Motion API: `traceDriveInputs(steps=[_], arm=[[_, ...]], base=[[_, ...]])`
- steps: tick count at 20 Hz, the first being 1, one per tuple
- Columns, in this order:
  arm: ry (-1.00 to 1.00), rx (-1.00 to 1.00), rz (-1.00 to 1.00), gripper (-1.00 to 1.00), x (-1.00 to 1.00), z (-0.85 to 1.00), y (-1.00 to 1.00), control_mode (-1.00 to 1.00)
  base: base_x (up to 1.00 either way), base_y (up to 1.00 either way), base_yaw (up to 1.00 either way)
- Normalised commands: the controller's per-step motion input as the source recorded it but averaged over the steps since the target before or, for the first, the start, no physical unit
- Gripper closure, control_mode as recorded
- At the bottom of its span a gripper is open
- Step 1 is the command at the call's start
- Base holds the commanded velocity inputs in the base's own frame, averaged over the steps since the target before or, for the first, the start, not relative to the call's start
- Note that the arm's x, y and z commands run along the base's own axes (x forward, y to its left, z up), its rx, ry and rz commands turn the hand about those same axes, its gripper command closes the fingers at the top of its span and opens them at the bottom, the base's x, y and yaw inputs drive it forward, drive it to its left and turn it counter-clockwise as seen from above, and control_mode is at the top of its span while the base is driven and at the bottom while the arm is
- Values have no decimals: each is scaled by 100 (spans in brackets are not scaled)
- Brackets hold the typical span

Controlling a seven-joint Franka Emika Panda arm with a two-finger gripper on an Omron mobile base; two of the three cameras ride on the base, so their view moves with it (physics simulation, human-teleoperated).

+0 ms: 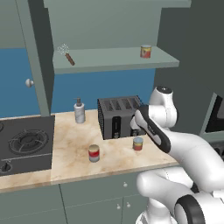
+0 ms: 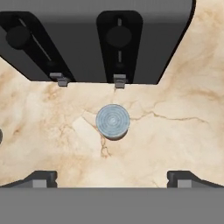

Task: Pick the cans from the counter and place them in their designated side in the cabinet.

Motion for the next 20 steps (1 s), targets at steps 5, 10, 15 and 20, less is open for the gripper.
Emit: traceDriveInputs(steps=[5,10,15,20], arm=[[0,0,0,-100,10,-28,7,-100],[1,0,0,-100,9,-27,2,-100],[3,0,0,-100,10,-28,4,-100],[4,0,0,-100,11,-27,0,-100]], base=[[0,0,0],[0,0,0],[0,0,0],[0,0,0]])
